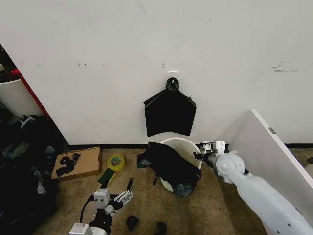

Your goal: Place the garbage bag over the trash bin.

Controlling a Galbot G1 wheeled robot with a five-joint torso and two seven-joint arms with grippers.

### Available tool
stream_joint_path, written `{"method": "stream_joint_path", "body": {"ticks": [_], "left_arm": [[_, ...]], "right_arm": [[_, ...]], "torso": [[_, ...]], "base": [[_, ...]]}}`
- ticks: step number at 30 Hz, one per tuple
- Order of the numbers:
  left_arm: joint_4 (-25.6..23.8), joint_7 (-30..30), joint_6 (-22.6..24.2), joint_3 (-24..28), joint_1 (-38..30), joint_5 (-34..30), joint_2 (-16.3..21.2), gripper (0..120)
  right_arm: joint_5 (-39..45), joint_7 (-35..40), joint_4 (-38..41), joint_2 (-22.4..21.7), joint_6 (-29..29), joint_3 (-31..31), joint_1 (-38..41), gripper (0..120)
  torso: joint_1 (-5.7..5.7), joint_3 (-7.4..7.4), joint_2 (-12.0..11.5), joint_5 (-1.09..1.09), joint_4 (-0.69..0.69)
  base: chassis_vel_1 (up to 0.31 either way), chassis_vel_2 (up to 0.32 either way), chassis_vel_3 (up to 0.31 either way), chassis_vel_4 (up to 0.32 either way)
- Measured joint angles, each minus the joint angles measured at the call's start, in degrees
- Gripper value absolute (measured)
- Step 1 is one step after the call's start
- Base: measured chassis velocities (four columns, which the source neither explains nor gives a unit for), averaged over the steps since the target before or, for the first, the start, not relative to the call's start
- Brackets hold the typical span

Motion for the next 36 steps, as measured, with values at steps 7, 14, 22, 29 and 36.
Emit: {"method": "stream_joint_path", "body": {"ticks": [7,14,22,29,36], "left_arm": [[0.56,-0.03,0.19,0.35,-0.68,-0.44,0.55,100],[0.33,-0.21,0.53,-0.2,-0.86,-1.45,1.78,100],[0.0,-0.49,1.3,-0.9,-0.74,-2.79,3.34,100],[-0.04,-0.48,1.34,-0.92,-0.83,-2.75,2.61,100],[-0.05,-0.44,1.23,-0.77,-0.74,-2.54,1.07,100]], "right_arm": [[-2.55,12.22,2.45,4.87,6.42,-1.13,-3.82,0],[-3.98,17.18,3.84,7.59,10.27,-2.62,-5.35,0],[-8.46,15.62,2.43,10.17,13.63,-3.28,-8.31,0],[-9.32,14.11,1.39,11.16,13.66,-3.11,-9.38,0],[-9.29,12.47,2.18,11.52,12.89,-2.53,-10.57,12]], "torso": [[0.0,0.0,0.0,-0.01,-0.01],[0.0,0.0,0.0,-0.02,-0.01],[0.01,0.0,0.0,0.0,-0.01],[0.01,0.0,0.0,-0.01,-0.02],[0.01,0.01,0.0,0.01,0.0]], "base": [[0.0,0.0,0.0,0.0],[0.0,0.0,0.0,0.0],[0.0,0.0,0.0,0.0],[0.0,0.0,0.0,0.0],[0.0,0.0,0.0,0.0]]}}
